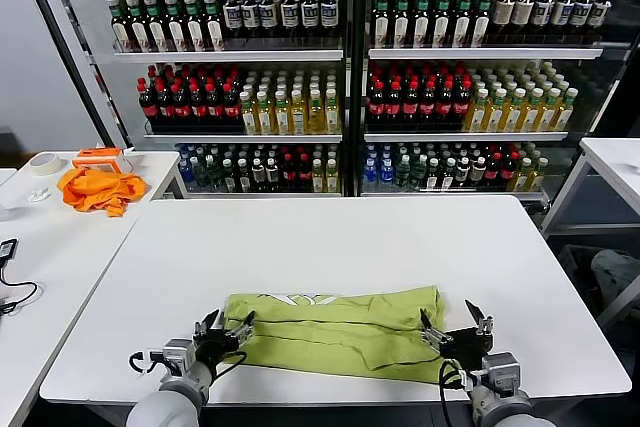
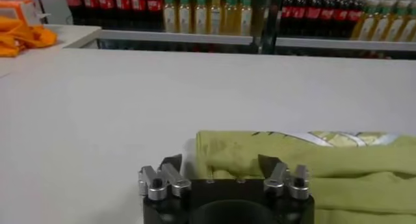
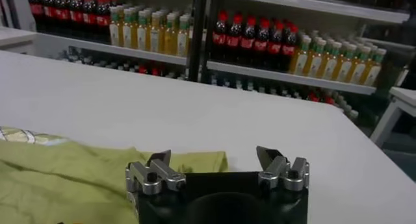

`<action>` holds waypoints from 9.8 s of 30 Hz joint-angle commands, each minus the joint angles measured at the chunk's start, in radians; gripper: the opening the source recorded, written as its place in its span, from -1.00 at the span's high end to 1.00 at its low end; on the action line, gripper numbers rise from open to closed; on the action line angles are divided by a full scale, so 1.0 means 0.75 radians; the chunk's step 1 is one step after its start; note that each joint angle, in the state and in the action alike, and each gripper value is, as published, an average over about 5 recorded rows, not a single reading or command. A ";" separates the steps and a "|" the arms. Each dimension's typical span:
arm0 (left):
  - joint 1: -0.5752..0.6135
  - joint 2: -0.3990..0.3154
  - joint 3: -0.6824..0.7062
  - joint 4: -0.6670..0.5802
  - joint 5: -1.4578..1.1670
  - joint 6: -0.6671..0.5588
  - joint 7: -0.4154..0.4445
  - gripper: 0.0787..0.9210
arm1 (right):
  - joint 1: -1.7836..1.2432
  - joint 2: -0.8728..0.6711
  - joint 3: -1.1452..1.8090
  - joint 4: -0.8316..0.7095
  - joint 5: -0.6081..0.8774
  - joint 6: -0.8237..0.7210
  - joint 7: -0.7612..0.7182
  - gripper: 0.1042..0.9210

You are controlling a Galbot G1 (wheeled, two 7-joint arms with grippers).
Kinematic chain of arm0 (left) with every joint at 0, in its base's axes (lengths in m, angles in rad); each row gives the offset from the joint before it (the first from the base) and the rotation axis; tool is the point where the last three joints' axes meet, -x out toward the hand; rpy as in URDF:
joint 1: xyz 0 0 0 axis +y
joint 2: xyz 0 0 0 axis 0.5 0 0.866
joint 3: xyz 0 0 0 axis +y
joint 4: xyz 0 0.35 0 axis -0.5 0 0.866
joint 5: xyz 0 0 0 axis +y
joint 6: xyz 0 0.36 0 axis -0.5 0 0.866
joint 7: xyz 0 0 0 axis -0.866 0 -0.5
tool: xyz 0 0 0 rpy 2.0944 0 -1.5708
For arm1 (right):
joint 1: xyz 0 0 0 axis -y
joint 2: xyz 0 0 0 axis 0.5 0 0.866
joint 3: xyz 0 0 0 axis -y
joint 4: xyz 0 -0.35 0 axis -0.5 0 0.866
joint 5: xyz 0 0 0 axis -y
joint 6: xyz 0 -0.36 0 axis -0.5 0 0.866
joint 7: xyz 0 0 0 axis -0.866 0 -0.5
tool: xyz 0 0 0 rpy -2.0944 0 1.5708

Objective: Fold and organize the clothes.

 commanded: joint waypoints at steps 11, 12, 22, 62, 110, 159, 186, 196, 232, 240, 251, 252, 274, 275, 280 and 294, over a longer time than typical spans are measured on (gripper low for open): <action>-0.041 -0.063 0.066 0.026 0.046 0.017 -0.118 0.31 | -0.048 0.024 0.035 0.035 -0.051 0.009 0.006 -0.76; -0.044 -0.064 0.067 0.027 0.055 0.019 -0.116 0.37 | -0.051 0.025 0.036 0.035 -0.053 0.010 0.006 -0.76; -0.011 -0.054 -0.059 -0.018 0.429 0.095 -0.100 0.93 | -0.055 0.025 0.049 0.030 -0.073 0.026 0.005 -0.76; -0.106 -0.192 0.019 -0.277 0.183 0.235 0.091 0.94 | -0.015 -0.003 0.087 -0.033 -0.050 0.051 0.001 -0.76; 0.118 -0.122 -0.285 -0.206 0.419 0.093 0.145 -0.16 | 0.041 -0.003 0.042 -0.053 -0.055 0.058 -0.006 -0.76; 0.046 -0.226 -0.260 -0.035 0.301 0.162 0.194 0.58 | 0.039 -0.024 0.056 -0.059 -0.056 0.075 -0.009 -0.76; 0.089 -0.044 -0.202 -0.412 0.429 0.237 0.321 0.94 | 0.079 -0.006 0.027 -0.074 -0.069 0.066 -0.010 -0.76; -0.002 -0.377 0.100 -0.258 0.742 0.233 0.345 0.94 | 0.105 0.001 0.020 -0.079 -0.078 0.055 -0.009 -0.76; -0.332 -0.173 -0.180 -0.078 0.452 -0.032 0.436 0.09 | 0.227 -0.026 -0.075 -0.102 0.180 -0.002 -0.085 -0.76; -0.112 -0.101 -0.333 -0.131 0.675 -0.157 0.501 -0.47 | 0.455 0.066 -0.444 -0.195 0.377 -0.111 -0.056 -0.76; -0.044 -0.125 -0.323 -0.112 0.682 -0.194 0.499 -0.77 | 0.667 0.153 -0.678 -0.431 0.569 -0.112 0.201 -0.76; -0.044 -0.131 -0.318 -0.113 0.680 -0.193 0.498 -0.77 | 0.679 0.161 -0.680 -0.451 0.582 -0.112 0.220 -0.76; -0.047 -0.181 -0.299 -0.081 0.660 -0.197 0.480 -0.77 | 0.741 0.218 -0.702 -0.553 0.672 -0.112 0.255 -0.11; -0.045 -0.181 -0.301 -0.082 0.660 -0.198 0.479 -0.77 | 0.741 0.220 -0.701 -0.552 0.676 -0.112 0.255 -0.05; -0.030 -0.182 -0.311 -0.086 0.662 -0.201 0.477 -0.77 | 0.740 0.229 -0.693 -0.549 0.660 -0.110 0.235 0.31; -0.024 -0.183 -0.269 -0.094 0.687 -0.248 0.460 -0.77 | 0.618 0.061 -0.425 -0.313 0.412 -0.110 -0.034 0.96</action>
